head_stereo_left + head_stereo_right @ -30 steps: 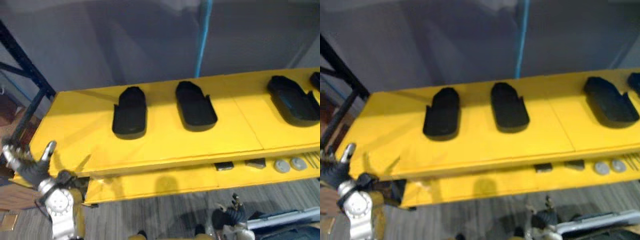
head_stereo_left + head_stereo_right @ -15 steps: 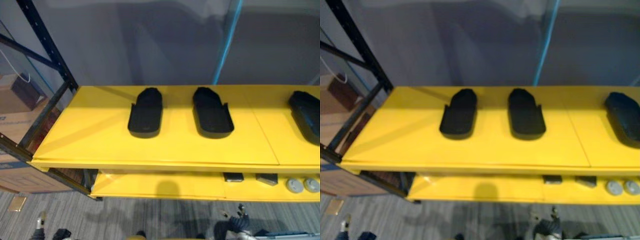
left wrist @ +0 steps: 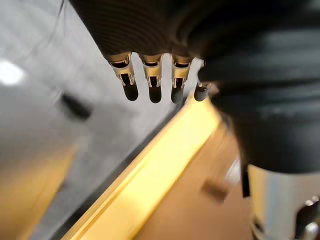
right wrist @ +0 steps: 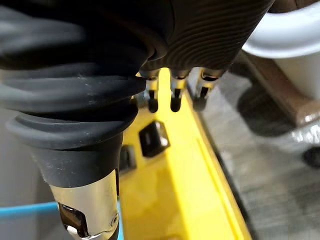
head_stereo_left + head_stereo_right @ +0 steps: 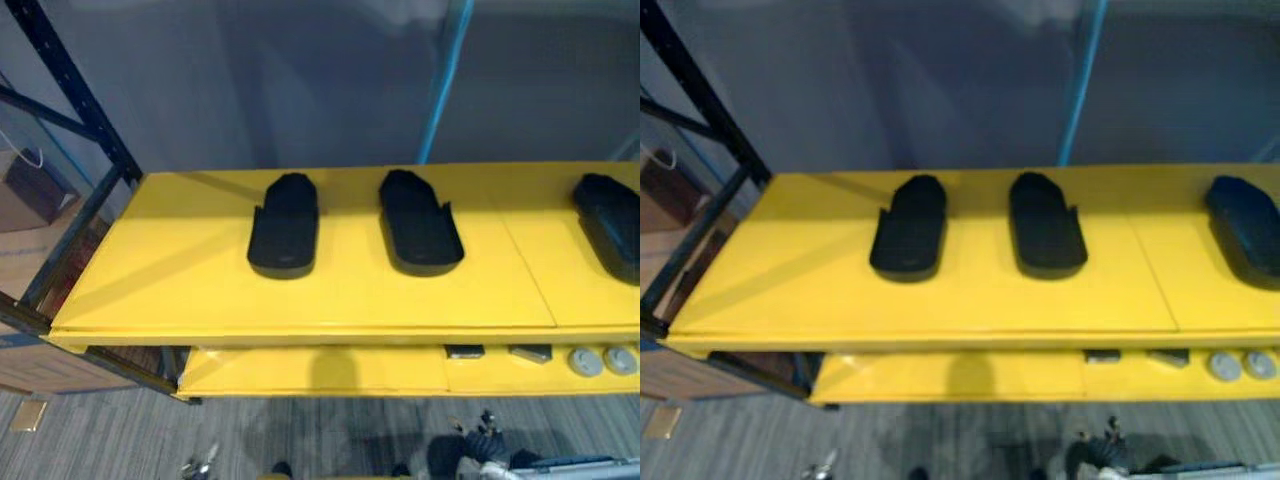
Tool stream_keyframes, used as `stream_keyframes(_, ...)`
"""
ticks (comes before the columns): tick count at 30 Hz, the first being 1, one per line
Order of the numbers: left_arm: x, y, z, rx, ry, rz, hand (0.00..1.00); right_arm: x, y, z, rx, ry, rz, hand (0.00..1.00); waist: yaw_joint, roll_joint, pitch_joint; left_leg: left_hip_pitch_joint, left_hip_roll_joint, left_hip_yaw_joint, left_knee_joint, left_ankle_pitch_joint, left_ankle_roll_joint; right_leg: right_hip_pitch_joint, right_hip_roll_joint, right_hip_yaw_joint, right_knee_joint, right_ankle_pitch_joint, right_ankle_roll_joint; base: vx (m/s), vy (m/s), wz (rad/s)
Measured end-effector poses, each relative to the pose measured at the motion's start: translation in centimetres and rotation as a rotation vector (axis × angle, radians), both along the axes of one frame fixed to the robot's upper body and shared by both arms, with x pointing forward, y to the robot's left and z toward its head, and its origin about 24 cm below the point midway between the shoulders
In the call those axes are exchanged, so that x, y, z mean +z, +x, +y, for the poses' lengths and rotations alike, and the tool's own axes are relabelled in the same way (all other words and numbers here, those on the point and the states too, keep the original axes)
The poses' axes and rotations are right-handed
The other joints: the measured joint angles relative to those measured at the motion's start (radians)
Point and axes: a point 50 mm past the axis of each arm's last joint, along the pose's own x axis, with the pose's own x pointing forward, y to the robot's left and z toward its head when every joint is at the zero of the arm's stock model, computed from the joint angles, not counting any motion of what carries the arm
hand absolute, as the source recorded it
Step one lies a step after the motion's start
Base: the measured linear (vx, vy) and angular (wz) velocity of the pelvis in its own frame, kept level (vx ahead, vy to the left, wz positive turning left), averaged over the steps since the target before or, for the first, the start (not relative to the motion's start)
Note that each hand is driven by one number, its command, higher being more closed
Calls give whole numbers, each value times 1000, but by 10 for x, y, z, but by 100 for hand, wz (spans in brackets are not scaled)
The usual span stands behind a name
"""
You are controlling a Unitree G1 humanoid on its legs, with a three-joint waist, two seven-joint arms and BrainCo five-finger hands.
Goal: Walk over and take plastic housings, then place them on the shelf
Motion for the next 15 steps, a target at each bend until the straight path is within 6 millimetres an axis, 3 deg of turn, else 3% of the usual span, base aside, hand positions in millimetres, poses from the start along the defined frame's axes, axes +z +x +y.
stream_keyframes(8, -1, 9, 8, -72, 142, 85, 0, -14, -16, 27, 4, 91, 73, 0, -20, -16, 13, 22, 9, 23, -1, -6, -7, 7, 11, 21, 0, -1, -3, 18, -15, -9)
stream_keyframes(15, -1, 7, 20, -69, 236, 124, 0, -17, -13, 36, 46, 105, 85, 0, -19, -35, 15, 23, 8, 25, -1, -6, -7, 7, 11, 24, 0, 0, -2, 0, 0, 0)
